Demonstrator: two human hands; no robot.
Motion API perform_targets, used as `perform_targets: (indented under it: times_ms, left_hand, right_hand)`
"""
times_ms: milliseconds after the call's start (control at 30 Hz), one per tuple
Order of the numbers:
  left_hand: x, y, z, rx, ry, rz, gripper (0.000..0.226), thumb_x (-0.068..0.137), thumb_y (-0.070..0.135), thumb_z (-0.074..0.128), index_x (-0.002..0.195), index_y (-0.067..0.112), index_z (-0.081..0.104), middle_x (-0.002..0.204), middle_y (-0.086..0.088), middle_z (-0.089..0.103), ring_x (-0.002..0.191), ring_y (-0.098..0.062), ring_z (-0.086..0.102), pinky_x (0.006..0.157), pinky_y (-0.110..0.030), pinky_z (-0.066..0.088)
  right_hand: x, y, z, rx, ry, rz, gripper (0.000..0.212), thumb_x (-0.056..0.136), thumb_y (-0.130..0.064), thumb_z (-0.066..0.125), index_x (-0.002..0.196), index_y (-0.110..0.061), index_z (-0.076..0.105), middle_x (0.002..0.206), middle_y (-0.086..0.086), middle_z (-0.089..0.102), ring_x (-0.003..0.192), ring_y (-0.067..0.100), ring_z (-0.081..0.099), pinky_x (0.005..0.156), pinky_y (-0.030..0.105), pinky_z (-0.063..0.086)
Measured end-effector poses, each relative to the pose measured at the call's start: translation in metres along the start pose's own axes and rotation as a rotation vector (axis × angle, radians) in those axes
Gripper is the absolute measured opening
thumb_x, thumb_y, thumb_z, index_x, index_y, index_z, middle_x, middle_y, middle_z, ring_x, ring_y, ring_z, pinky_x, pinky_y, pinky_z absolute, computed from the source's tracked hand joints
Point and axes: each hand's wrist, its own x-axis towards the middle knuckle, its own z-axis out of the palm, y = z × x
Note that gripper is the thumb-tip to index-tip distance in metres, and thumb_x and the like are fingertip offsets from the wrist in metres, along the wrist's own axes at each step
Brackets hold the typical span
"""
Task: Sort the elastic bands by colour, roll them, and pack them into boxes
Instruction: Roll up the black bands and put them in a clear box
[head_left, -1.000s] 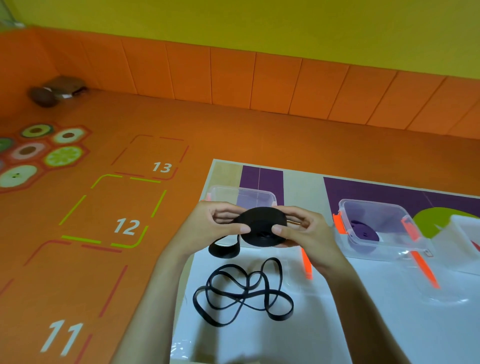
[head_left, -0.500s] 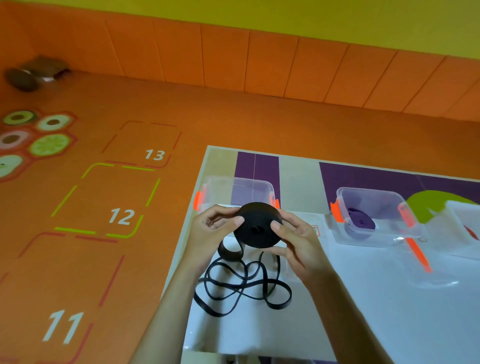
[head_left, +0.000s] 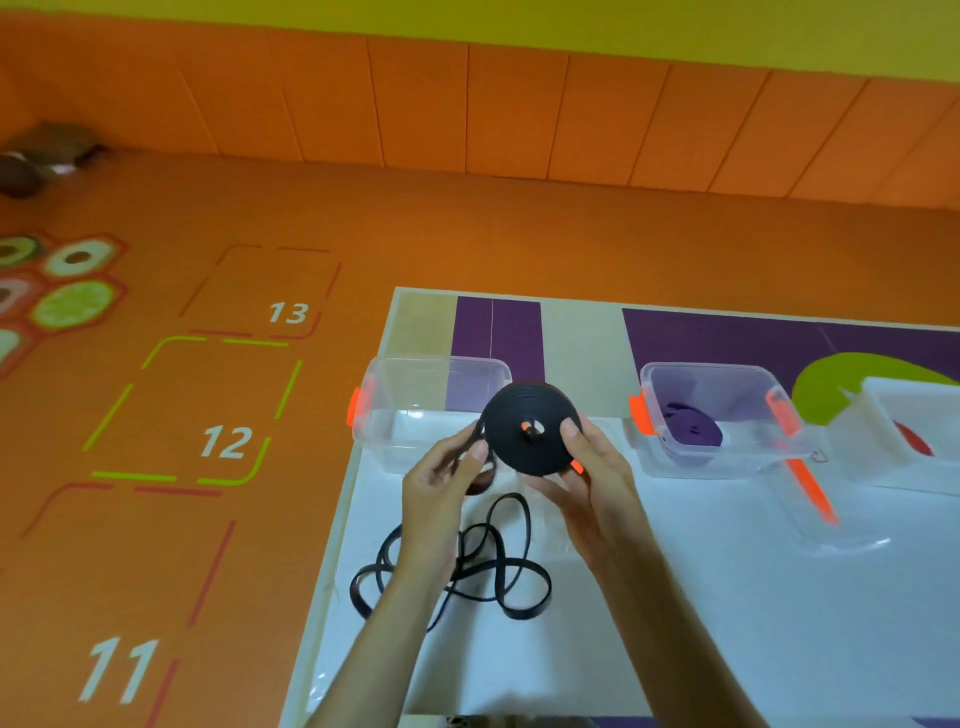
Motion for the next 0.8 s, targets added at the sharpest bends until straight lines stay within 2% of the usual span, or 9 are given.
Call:
perform_targets:
  times_ms: [100,200,300,333,400,467,567,667,800]
  left_hand:
    - [-0.007,-0.006,0.023,-0.083,0.013,-0.017,0.046,0.082,0.042,0.085,0.123,0.022,0.078,0.129,-0.006,0.076,0.118,-0.027,0.073,0.098,-0.041,0.060]
    - [-0.007,-0.008,0.044,-0.057,0.074,0.004,0.041,0.078,0.037,0.089,0.114,0.018,0.080,0.122,-0.008,0.078,0.117,-0.028,0.074,0.091,-0.036,0.062]
    - [-0.006,-0.007,0.055,0.022,0.108,0.031,0.035,0.077,0.034,0.090,0.106,0.017,0.081,0.112,-0.010,0.080,0.109,-0.030,0.076,0.084,-0.032,0.064]
    - [-0.007,-0.007,0.056,0.037,0.109,0.040,0.034,0.077,0.034,0.090,0.105,0.017,0.082,0.110,-0.010,0.080,0.107,-0.029,0.077,0.083,-0.032,0.064]
    - [-0.008,0.000,0.056,0.065,0.102,0.044,0.032,0.077,0.034,0.089,0.104,0.018,0.083,0.110,-0.010,0.081,0.105,-0.029,0.078,0.082,-0.033,0.064]
    - [-0.007,0.009,0.052,0.127,0.077,0.063,0.030,0.077,0.034,0.089,0.104,0.021,0.084,0.110,-0.008,0.082,0.102,-0.026,0.078,0.081,-0.030,0.064]
    - [-0.011,0.019,0.049,0.270,0.023,0.100,0.029,0.077,0.035,0.089,0.105,0.028,0.085,0.107,0.000,0.083,0.094,-0.014,0.078,0.074,-0.019,0.059]
    - [-0.014,0.022,0.049,0.316,-0.038,0.096,0.029,0.078,0.032,0.089,0.106,0.029,0.084,0.108,0.001,0.082,0.095,-0.014,0.078,0.075,-0.020,0.059]
    - [-0.016,0.019,0.045,0.361,0.004,0.127,0.035,0.076,0.030,0.089,0.110,0.031,0.077,0.108,-0.001,0.080,0.103,-0.021,0.076,0.084,-0.035,0.064]
  right_hand:
    - [0.000,-0.004,-0.007,0.119,-0.002,0.009,0.041,0.101,-0.029,0.070,0.140,-0.017,0.066,0.140,0.014,0.069,0.130,0.035,0.066,0.096,0.049,0.061]
    - [-0.002,-0.006,-0.018,0.240,0.026,0.083,0.048,0.100,-0.023,0.066,0.145,-0.009,0.058,0.141,0.018,0.067,0.132,0.038,0.064,0.105,0.058,0.055]
    - [0.000,-0.012,-0.035,0.304,0.003,0.171,0.037,0.106,-0.016,0.060,0.142,-0.008,0.057,0.138,0.017,0.069,0.128,0.034,0.068,0.103,0.054,0.056]
    - [0.001,-0.016,-0.042,0.243,0.006,0.183,0.033,0.105,-0.014,0.060,0.136,-0.006,0.060,0.134,0.016,0.071,0.122,0.028,0.072,0.098,0.050,0.060]
    - [0.006,-0.023,-0.057,-0.069,0.016,0.146,0.020,0.101,-0.009,0.065,0.120,-0.007,0.067,0.123,0.015,0.073,0.105,0.014,0.076,0.089,0.040,0.064]
    - [0.009,-0.031,-0.069,-0.283,0.000,0.101,0.019,0.100,-0.017,0.069,0.119,-0.018,0.072,0.117,0.006,0.077,0.107,0.014,0.075,0.094,0.041,0.061]
    - [0.012,-0.048,-0.080,-0.337,-0.142,0.077,0.029,0.104,-0.031,0.065,0.132,-0.036,0.070,0.113,-0.011,0.079,0.113,0.014,0.074,0.095,0.039,0.060]
    - [0.017,-0.055,-0.082,-0.384,-0.257,0.070,0.028,0.099,-0.031,0.073,0.125,-0.040,0.075,0.115,-0.003,0.080,0.110,0.014,0.075,0.080,0.030,0.064]
    - [0.021,-0.042,-0.080,-0.310,-0.245,0.085,0.025,0.093,-0.024,0.081,0.116,-0.033,0.079,0.107,0.009,0.081,0.104,0.028,0.077,0.075,0.037,0.065]
